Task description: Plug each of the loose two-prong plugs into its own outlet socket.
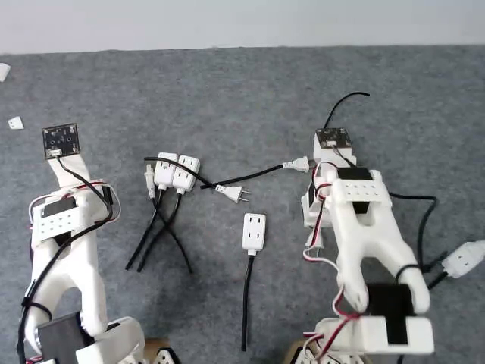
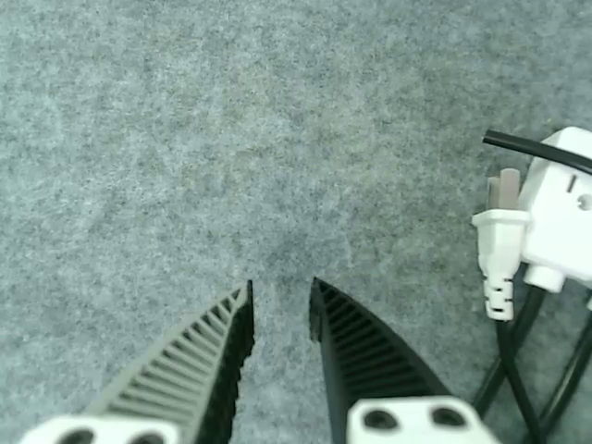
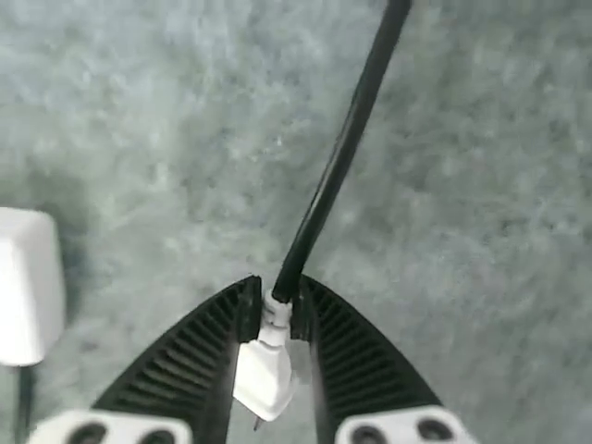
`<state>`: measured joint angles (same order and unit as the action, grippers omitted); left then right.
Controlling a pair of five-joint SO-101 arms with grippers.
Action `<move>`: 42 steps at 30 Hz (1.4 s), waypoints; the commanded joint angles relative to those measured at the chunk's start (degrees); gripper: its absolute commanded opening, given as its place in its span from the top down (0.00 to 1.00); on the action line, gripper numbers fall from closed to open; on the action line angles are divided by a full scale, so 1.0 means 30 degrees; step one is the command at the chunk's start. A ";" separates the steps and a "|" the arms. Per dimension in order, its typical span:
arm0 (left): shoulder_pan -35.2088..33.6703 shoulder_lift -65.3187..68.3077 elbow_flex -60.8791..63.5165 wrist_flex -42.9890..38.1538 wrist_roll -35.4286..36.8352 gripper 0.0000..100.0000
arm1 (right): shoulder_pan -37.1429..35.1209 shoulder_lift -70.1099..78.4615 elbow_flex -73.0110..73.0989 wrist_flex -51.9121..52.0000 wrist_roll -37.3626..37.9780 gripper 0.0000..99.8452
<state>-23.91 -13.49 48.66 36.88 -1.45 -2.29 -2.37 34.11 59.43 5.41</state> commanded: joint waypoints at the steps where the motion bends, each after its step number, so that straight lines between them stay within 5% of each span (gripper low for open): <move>1: 0.0147 -0.0117 -0.0103 -0.0527 -0.0205 0.90 | 0.0308 0.1040 -0.0410 -0.1304 0.2198 0.99; 12: 0.0117 -0.0117 -0.0103 -0.0527 -0.0205 0.90 | 0.1099 0.2007 -0.3575 0.1392 0.0791 0.90; 25: 0.0117 -0.0117 -0.0103 -0.0527 -0.0205 0.90 | 0.1158 0.1626 -0.3546 0.2125 0.0352 0.91; 35: 0.0117 -0.0117 -0.0103 -0.0527 -0.0205 0.90 | 0.1626 -0.4908 0.0996 0.1040 -0.1084 0.94; 42: 0.0117 -0.0117 -0.0103 -0.0527 -0.0205 0.90 | 0.1509 -0.3531 0.1289 0.0044 -0.2022 0.89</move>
<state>-23.91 -13.49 48.66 36.88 -1.45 2.81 -13.98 38.68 61.10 1.71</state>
